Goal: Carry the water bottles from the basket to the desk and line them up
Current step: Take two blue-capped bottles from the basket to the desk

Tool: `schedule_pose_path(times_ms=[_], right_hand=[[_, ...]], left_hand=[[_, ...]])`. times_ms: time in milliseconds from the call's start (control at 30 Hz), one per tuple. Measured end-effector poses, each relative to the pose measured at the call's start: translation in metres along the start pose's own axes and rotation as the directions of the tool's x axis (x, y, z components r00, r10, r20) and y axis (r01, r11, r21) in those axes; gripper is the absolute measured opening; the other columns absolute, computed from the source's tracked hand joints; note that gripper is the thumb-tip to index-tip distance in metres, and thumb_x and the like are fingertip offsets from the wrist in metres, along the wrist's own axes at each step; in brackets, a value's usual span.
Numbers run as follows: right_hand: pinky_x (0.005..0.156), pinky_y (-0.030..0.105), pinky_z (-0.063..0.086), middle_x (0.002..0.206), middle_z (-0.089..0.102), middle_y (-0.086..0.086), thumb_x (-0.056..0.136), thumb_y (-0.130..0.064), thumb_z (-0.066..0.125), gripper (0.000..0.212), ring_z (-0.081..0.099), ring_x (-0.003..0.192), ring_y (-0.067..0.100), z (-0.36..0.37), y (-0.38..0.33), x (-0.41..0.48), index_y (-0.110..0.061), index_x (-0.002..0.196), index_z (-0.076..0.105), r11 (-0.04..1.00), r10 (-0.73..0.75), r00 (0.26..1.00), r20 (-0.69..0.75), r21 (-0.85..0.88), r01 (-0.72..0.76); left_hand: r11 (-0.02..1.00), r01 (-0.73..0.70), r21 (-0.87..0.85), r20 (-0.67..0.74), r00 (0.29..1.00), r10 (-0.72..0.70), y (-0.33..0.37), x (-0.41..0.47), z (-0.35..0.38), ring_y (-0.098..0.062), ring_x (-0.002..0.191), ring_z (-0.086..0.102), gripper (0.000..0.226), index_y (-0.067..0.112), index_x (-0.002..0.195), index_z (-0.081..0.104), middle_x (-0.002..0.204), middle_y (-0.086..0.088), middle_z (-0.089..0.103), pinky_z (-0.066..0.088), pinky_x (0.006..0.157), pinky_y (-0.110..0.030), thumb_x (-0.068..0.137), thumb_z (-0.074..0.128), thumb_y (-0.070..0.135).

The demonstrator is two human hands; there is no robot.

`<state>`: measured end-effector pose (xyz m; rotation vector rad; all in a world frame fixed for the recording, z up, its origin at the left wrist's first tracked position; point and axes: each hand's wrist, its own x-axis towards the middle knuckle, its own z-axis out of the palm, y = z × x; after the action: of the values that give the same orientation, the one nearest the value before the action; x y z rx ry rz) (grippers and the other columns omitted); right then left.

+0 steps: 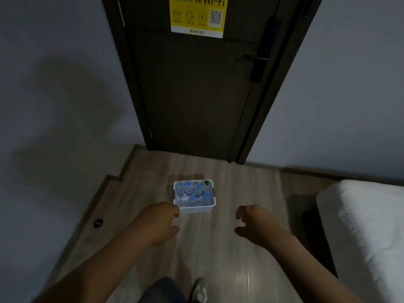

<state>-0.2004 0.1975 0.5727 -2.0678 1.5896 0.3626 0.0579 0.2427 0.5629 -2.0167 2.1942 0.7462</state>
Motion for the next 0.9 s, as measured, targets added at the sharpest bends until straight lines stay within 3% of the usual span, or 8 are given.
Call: schedule_pose_path(times_ms=[333,600,733,900], right_hand=[[0.092,0.026,0.050,0.121,0.059,-0.001,0.088,-0.038,0.063,0.041,0.059,0.107,0.013,-0.022,0.013,0.108,-0.023,0.124,0.054,1.000,0.011,0.994,0.106,-0.002,-0.011],[0.089,0.023,0.050,0.119,0.061,-0.002,0.087,-0.039,0.063,0.042,0.059,0.104,0.011,-0.043,0.001,0.216,-0.024,0.125,0.053,0.999,0.049,0.988,0.148,-0.006,-0.048],[0.091,0.024,0.048,0.121,0.061,0.000,0.089,-0.038,0.062,0.044,0.059,0.108,0.013,-0.041,0.001,0.264,-0.021,0.128,0.051,0.998,0.054,0.983,0.177,-0.022,-0.051],[0.092,0.028,0.048,0.124,0.056,0.004,0.090,-0.037,0.060,0.046,0.058,0.109,0.018,-0.022,0.009,0.321,-0.018,0.130,0.049,0.998,0.060,0.976,0.210,-0.039,-0.053]], left_hand=[[0.996,0.030,-0.088,0.080,0.997,-0.023,-0.032,0.105,-0.015,-0.013,0.095,0.056,0.017,0.021,0.100,0.057,0.106,0.002,0.059,0.046,0.083,-0.024,0.086,0.058,0.031],[0.987,0.013,-0.159,0.097,0.995,0.002,-0.084,0.214,-0.036,-0.015,0.099,0.059,0.024,0.016,0.108,0.061,0.113,-0.002,0.062,0.043,0.079,-0.021,0.087,0.057,0.027],[0.991,0.013,-0.136,0.069,0.998,-0.003,-0.106,0.262,-0.030,-0.020,0.101,0.061,0.024,0.016,0.109,0.061,0.113,-0.004,0.063,0.044,0.081,-0.027,0.089,0.057,0.029],[0.992,0.033,-0.124,0.165,0.986,-0.012,-0.131,0.315,0.006,-0.018,0.101,0.059,0.025,0.014,0.111,0.057,0.115,-0.005,0.060,0.042,0.081,-0.023,0.092,0.052,0.029]])
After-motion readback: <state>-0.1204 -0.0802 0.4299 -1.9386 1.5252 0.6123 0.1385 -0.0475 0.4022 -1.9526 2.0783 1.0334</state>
